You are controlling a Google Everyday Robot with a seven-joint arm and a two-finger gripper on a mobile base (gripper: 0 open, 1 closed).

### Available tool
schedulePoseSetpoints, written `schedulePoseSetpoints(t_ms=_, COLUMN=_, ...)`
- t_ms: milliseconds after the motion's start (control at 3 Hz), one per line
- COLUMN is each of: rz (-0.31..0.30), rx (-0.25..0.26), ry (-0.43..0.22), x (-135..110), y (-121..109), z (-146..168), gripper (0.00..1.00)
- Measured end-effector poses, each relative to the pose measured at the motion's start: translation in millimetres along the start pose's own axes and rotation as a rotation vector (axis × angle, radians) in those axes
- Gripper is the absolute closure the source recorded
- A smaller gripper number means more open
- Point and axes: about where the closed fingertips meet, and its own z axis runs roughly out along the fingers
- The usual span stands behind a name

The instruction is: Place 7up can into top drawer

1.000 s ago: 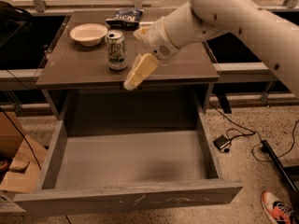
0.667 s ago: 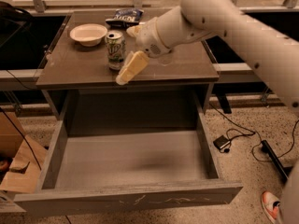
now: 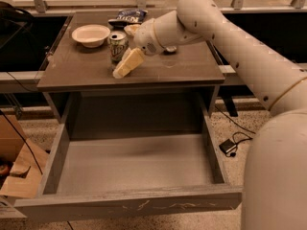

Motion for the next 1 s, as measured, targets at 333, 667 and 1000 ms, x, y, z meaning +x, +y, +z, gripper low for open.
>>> schedulePoseSetpoints(t_ms=333, rz=0.006, rx=-0.012, ry=-0.045, x=1.4, y=-21.0, z=13.8, gripper=0.0)
schedulePoseSetpoints(t_ms=667, rz=0.002, rx=-0.064, ry=-0.069, x=-1.2, y=-30.1, z=29.9, gripper=0.18)
schedulePoseSetpoints(t_ms=1000, rz=-0.02, rx=-0.124, ry=-0.076, x=-7.5, y=-23.0, z=40.0, gripper=0.41)
